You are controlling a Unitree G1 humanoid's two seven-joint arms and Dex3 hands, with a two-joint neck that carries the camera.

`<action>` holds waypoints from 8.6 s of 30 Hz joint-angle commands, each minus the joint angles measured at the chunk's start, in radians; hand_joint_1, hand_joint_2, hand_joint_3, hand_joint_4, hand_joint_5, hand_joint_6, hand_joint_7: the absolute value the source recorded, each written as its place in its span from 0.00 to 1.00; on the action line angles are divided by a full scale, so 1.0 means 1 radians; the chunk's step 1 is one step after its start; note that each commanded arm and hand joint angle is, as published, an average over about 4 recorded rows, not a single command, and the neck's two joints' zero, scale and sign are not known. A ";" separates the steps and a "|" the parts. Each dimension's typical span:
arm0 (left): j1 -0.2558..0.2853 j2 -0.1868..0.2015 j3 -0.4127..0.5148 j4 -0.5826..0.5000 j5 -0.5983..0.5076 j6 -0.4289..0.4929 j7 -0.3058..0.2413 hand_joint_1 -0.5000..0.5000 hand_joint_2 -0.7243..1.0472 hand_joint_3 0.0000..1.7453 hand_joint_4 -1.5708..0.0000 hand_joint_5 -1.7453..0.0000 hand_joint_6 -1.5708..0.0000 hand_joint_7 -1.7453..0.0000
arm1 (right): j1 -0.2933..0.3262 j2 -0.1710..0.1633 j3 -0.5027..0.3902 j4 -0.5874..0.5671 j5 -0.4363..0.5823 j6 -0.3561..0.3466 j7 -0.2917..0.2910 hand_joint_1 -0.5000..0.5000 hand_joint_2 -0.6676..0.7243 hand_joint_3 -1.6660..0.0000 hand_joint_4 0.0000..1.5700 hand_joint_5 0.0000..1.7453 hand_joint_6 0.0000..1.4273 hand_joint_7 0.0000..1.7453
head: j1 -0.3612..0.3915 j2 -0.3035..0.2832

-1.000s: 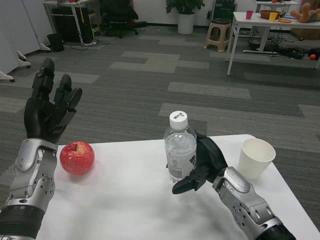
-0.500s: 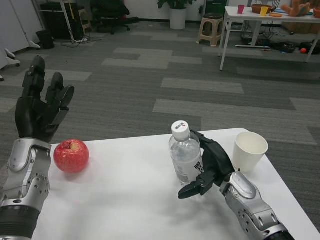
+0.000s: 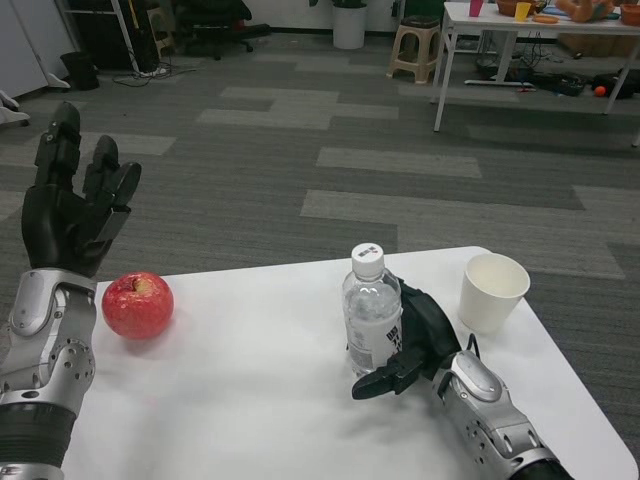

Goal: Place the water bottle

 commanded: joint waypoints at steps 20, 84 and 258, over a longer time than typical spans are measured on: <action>-0.053 0.000 -0.007 0.057 0.013 -0.007 -0.002 0.00 1.00 0.03 1.00 1.00 1.00 1.00 | 0.000 -0.004 0.010 0.055 0.006 -0.024 0.010 0.81 0.56 0.86 0.42 0.86 0.23 0.86 | -0.010 -0.023; -0.011 0.023 0.008 0.019 -0.021 -0.012 -0.017 0.00 1.00 0.05 1.00 1.00 1.00 1.00 | 0.167 0.000 -0.528 -0.708 0.183 -0.012 0.026 0.08 0.86 1.00 0.00 0.00 0.00 0.00 | -0.041 0.017; -0.023 -0.055 -0.303 -0.001 -0.043 -0.039 -0.033 0.00 1.00 0.05 1.00 1.00 1.00 1.00 | -0.030 0.002 -0.352 -0.498 0.071 -0.013 -0.024 0.12 0.75 1.00 0.00 0.00 0.00 0.00 | -0.015 0.046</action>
